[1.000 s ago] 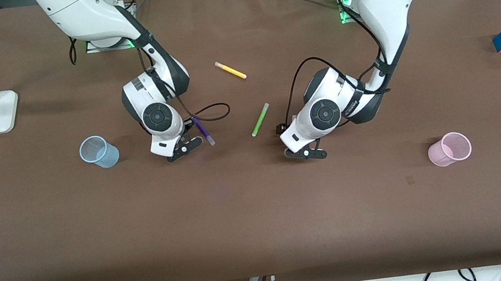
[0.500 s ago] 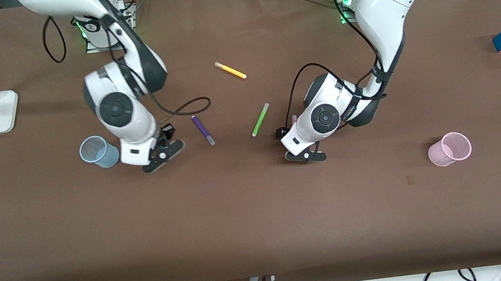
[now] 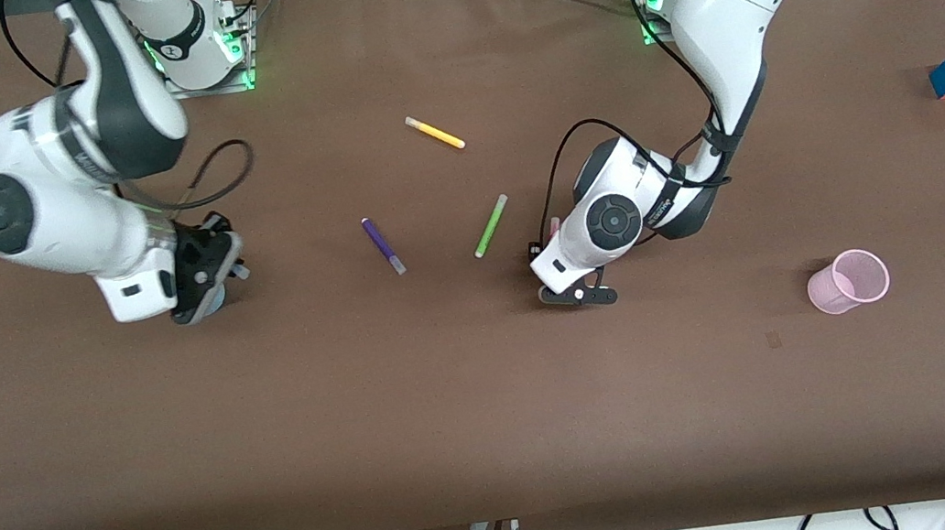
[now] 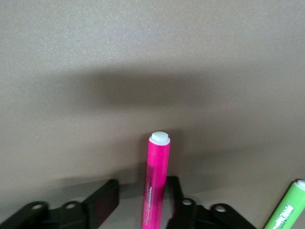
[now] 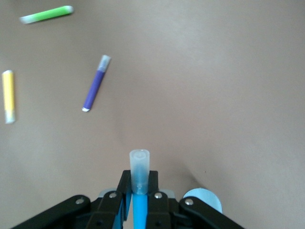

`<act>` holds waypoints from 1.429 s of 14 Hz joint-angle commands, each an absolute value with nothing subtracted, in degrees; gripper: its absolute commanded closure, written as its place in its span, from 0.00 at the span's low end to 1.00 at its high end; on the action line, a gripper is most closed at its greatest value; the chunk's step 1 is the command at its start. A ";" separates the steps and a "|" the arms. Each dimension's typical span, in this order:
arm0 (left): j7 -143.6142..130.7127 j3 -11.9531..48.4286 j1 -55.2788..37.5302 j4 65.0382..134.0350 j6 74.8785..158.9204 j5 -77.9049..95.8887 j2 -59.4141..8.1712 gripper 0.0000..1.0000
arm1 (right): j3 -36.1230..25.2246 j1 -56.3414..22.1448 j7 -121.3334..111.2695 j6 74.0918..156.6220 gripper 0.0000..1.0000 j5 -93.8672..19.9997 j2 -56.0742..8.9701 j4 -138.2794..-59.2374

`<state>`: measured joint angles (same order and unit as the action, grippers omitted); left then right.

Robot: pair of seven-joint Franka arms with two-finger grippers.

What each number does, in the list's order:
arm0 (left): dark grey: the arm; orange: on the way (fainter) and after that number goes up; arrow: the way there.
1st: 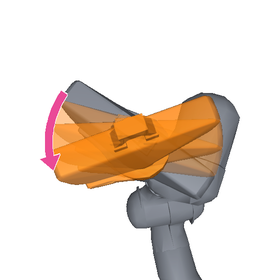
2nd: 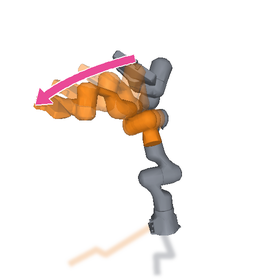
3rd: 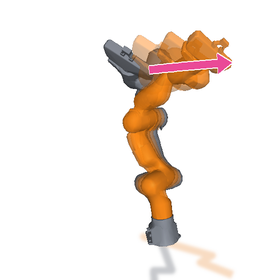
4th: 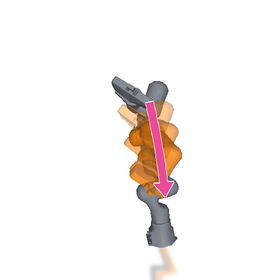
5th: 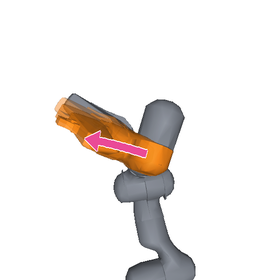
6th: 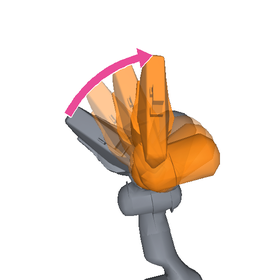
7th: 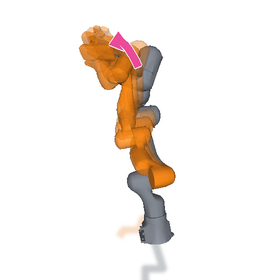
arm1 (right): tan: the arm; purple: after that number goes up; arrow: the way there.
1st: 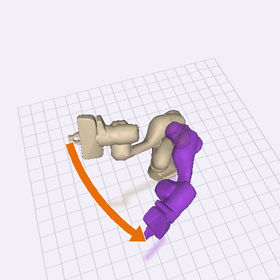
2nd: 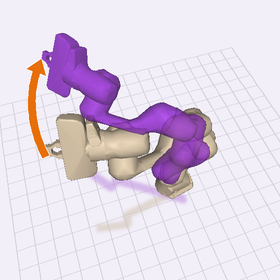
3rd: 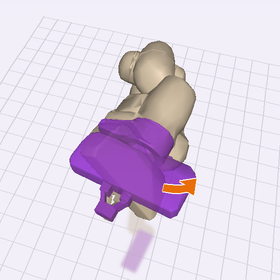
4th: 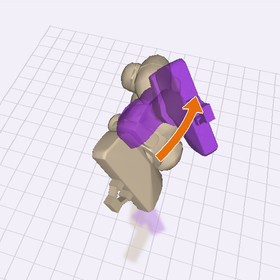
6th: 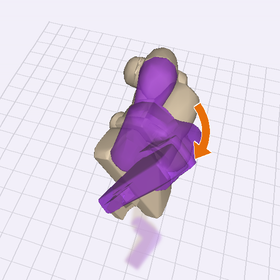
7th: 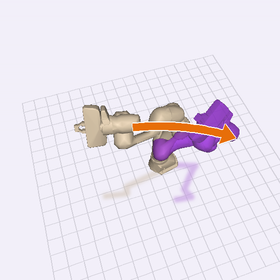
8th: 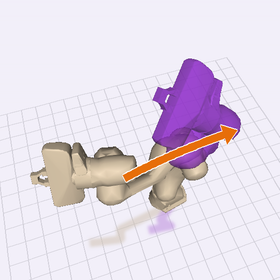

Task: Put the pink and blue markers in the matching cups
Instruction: 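Carry the blue marker over the clear cup while the left gripper carries the pink marker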

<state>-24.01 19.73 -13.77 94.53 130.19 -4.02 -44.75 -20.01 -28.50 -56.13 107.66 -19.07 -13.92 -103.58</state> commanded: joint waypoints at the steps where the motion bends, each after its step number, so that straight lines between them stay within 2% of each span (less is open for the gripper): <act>1: -26.80 19.42 -14.58 95.54 130.61 -7.12 -44.12 0.85 | -25.38 -28.39 -74.89 103.99 1.00 -27.92 -14.06 -104.50; 4: -26.89 19.42 -14.77 95.54 130.52 -7.12 -43.60 1.00 | -26.28 -23.92 -95.39 101.35 1.00 -33.56 -16.08 -105.03; 6: -27.59 19.51 -14.15 95.54 128.77 -7.12 -41.67 1.00 | -26.19 -19.97 -105.25 98.37 1.00 -36.98 -17.92 -105.64; 8: -27.42 19.60 -13.36 94.66 122.29 -7.12 -37.47 1.00 | -26.28 -16.63 -115.44 95.02 1.00 -41.99 -20.90 -106.61; 12: -22.62 19.51 -10.21 94.39 109.98 -7.12 -28.41 1.00 | -26.19 -14.33 -120.75 92.90 1.00 -42.89 -23.11 -106.61; 16: -1.21 19.60 -0.56 94.39 106.44 -7.12 -23.13 1.00 | -26.19 -13.36 -124.80 92.73 1.00 -42.89 -24.26 -106.52; 17: 4.95 19.60 2.17 94.31 106.52 -7.12 -22.59 1.00 | -26.19 -13.10 -124.20 92.55 0.47 -42.98 -24.26 -106.44; 18: 10.49 19.60 5.07 94.31 106.70 -7.12 -22.33 1.00 | -26.19 -12.23 -123.15 91.77 0.00 -43.41 -24.26 -105.91; 20: 22.00 19.69 9.82 94.22 107.31 -7.12 -21.97 1.00 | -26.28 -11.87 -113.53 89.31 0.00 -44.12 -24.17 -102.85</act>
